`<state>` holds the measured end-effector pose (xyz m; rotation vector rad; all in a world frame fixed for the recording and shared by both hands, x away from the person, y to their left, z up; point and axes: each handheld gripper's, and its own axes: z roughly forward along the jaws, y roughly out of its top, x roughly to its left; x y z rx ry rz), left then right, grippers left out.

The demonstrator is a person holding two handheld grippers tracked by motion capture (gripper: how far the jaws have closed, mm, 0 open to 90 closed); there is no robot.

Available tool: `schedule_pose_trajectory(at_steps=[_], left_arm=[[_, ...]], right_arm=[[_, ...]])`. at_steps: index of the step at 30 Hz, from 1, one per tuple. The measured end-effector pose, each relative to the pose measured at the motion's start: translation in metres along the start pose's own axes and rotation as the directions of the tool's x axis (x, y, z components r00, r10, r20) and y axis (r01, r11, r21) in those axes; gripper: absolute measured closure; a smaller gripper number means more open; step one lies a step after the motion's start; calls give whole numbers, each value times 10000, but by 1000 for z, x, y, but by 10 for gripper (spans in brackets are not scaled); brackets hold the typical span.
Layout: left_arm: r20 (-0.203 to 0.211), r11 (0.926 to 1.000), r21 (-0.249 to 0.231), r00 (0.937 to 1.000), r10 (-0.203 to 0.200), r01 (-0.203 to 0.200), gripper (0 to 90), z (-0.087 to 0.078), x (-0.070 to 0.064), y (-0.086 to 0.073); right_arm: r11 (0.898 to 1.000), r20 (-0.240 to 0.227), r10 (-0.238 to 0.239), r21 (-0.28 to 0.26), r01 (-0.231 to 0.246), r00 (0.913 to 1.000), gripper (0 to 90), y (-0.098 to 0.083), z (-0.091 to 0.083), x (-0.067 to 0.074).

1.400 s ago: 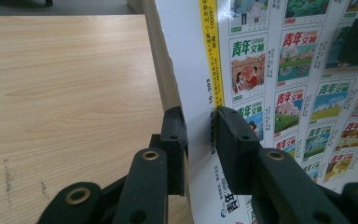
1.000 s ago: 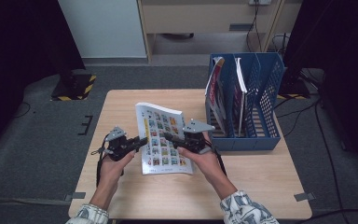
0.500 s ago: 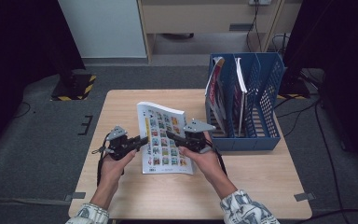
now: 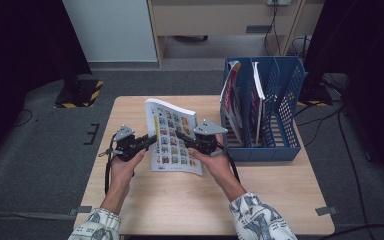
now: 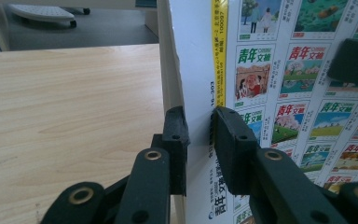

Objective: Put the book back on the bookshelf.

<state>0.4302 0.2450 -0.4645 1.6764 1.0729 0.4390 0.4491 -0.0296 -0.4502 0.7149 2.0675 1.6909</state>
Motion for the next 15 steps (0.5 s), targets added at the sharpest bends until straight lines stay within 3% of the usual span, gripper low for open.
schedule_pose_trajectory(at_steps=[4, 15], left_arm=[[38, 9996, -81, 9996, 282, -281, 741, -5, -4, 0], [-4, 9942, -196, 9944, 1054, -1054, 741, -23, -18, -4]], right_arm=[[10000, -48, -84, -8, 84, 10000, 725, 0, -3, -1], [9994, -378, -339, 46, 341, 9987, 709, 2, -21, 13]])
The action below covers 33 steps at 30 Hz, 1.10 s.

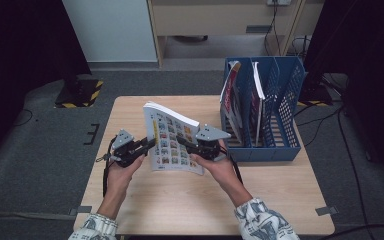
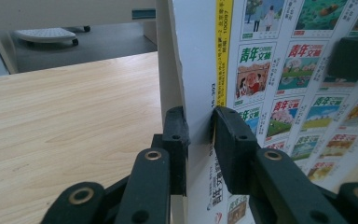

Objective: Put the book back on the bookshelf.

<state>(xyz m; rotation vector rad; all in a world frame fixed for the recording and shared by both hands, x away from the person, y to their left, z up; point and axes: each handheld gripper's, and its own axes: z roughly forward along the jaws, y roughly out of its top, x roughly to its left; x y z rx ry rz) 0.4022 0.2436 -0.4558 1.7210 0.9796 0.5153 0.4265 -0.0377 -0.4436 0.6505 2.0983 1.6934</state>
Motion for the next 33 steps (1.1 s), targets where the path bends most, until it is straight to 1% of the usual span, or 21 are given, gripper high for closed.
schedule_pose_trajectory(at_steps=[4, 6, 10, 12, 15, 18, 22, 24, 26, 27, 28, 31, 33], left_arm=[[80, 9999, -48, 9999, 113, -113, 740, -7, -4, -2], [140, 9999, -52, 9998, 127, -126, 738, -8, -4, -2], [188, 9998, -173, 9998, 79, -76, 732, -11, -5, -5], [215, 9998, -213, 9997, 69, -65, 726, -13, -6, -6], [221, 9996, -235, 9996, 154, -149, 722, -15, -7, -7], [248, 9995, -275, 9996, 136, -129, 720, -17, -8, -8], [233, 9994, -314, 9997, 117, -110, 711, -17, -8, -9], [244, 9994, -324, 9997, 93, -85, 711, -17, -8, -9], [238, 9994, -341, 9997, 60, -51, 710, -17, -8, -9], [230, 9994, -351, 9997, 62, -54, 710, -17, -9, -9], [235, 9994, -329, 9997, 88, -80, 710, -17, -8, -9], [223, 9994, -333, 9997, 92, -85, 710, -17, -9, -9], [225, 9994, -348, 9997, 78, -70, 710, -17, -9, -9]], right_arm=[[9999, -46, 106, 15, -106, 9999, 696, 0, -3, 2], [9995, -93, 311, -42, -312, 9995, 687, -1, -4, 3], [9984, -209, 556, -47, -557, 9982, 644, -3, -6, 4], [9976, -266, 683, -42, -685, 9973, 638, -4, -7, 4], [9965, -391, 828, -46, -830, 9958, 634, -6, -7, 3], [9965, -440, 821, -115, -827, 9956, 635, -8, -8, 4], [9954, -683, 911, -236, -929, 9935, 617, -10, -8, 3], [9961, -668, 831, -254, -850, 9943, 608, -10, -8, 3], [9959, -509, 833, -312, -850, 9952, 583, -9, -8, 3], [9957, -508, 846, -321, -863, 9951, 553, -9, -8, 3], [9957, -690, 829, -365, -855, 9942, 543, -8, -9, 3], [9952, -719, 771, -540, -811, 9944, 560, -3, -11, 2], [9936, -668, 780, -771, -831, 9947, 613, 1, -15, 1]])
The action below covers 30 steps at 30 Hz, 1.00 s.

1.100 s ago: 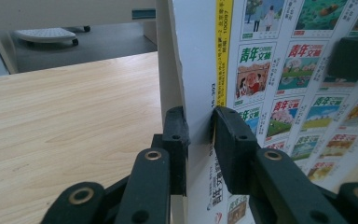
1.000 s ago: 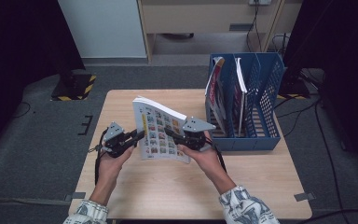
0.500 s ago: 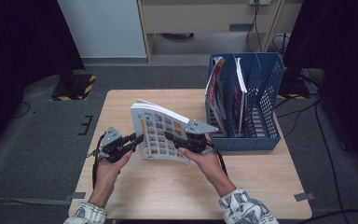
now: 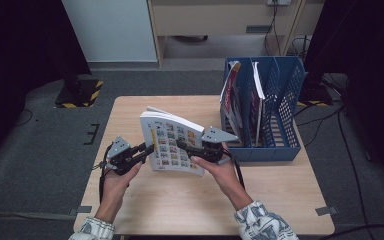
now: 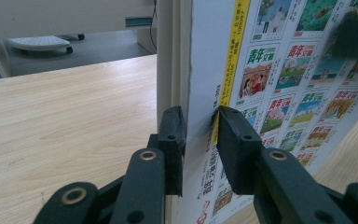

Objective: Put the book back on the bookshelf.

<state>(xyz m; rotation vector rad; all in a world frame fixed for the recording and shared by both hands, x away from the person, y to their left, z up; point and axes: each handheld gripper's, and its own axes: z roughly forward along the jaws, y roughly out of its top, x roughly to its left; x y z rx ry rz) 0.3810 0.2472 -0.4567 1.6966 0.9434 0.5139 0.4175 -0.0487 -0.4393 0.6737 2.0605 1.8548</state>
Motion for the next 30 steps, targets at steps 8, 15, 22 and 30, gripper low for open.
schedule_pose_trajectory(at_steps=[8, 15, 22, 30], left_arm=[[17, 10000, -31, 10000, -10, 11, 713, 0, -1, 0], [36, 10000, -45, 10000, -9, 10, 717, -1, -1, -1], [14, 10000, -63, 10000, 3, -3, 717, -1, -1, -1], [59, 9999, -126, 10000, -59, 60, 702, 0, -1, -1]], right_arm=[[9997, -239, 52, -228, -58, 9997, 666, 15, -4, -4], [9998, -518, 61, -197, -71, 9986, 652, 21, -1, -4], [9994, -463, 43, -348, -59, 9989, 691, 25, 1, -4], [9995, -377, -184, -272, 174, 9991, 729, 27, 0, -2]])
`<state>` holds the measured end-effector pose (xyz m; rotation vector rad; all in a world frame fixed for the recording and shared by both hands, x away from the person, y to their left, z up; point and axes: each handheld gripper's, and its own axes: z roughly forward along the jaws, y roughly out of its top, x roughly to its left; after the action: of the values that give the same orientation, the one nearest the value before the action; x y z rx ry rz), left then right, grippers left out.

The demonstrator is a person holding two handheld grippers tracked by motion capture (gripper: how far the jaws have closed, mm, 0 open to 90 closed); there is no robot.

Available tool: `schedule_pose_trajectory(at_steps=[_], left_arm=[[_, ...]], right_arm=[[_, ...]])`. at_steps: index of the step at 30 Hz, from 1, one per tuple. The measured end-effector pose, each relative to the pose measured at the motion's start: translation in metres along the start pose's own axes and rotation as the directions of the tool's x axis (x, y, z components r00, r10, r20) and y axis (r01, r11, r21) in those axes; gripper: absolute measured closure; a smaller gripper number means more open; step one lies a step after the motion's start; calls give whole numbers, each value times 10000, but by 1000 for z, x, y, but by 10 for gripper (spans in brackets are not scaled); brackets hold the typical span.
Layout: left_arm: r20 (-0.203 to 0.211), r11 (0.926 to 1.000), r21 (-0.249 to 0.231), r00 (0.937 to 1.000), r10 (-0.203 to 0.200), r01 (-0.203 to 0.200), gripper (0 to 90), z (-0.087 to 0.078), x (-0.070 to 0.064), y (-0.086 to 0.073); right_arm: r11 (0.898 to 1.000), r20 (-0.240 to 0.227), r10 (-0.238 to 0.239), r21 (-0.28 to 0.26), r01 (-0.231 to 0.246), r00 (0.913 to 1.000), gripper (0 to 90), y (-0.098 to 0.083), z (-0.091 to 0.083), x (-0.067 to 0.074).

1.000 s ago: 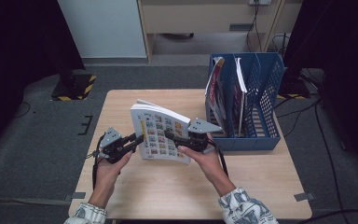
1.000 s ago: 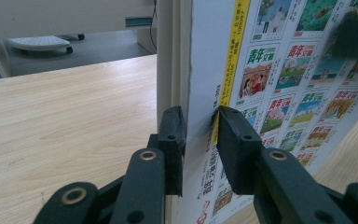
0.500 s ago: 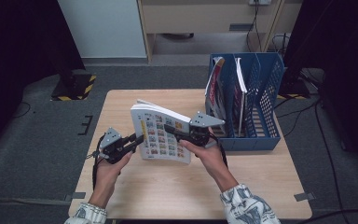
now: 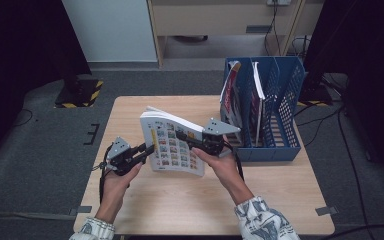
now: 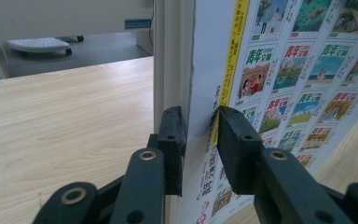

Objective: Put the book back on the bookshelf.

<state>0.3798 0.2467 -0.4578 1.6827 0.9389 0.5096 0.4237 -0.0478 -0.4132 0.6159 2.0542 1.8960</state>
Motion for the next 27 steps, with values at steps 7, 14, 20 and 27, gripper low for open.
schedule_pose_trajectory(at_steps=[7, 14, 20, 27], left_arm=[[-593, 9998, -26, 9980, -201, 200, 425, -3, 7, -3], [-1352, 9947, 1028, 9905, 237, -97, 217, -11, 23, -18], [-1604, 9792, 2027, 9866, 301, 31, 122, -6, 35, -29], [-1831, 9413, 3377, 9809, 651, 5, 60, 4, 38, -43]], right_arm=[[9998, 310, -199, 92, 196, 9993, 738, 1, -1, 1], [9999, 569, -124, 103, 118, 9983, 739, 3, -5, -1], [9999, 812, -87, 114, 78, 9967, 738, 6, -8, -4], [10000, 1057, -39, 83, 30, 9944, 738, 9, -13, -6]])
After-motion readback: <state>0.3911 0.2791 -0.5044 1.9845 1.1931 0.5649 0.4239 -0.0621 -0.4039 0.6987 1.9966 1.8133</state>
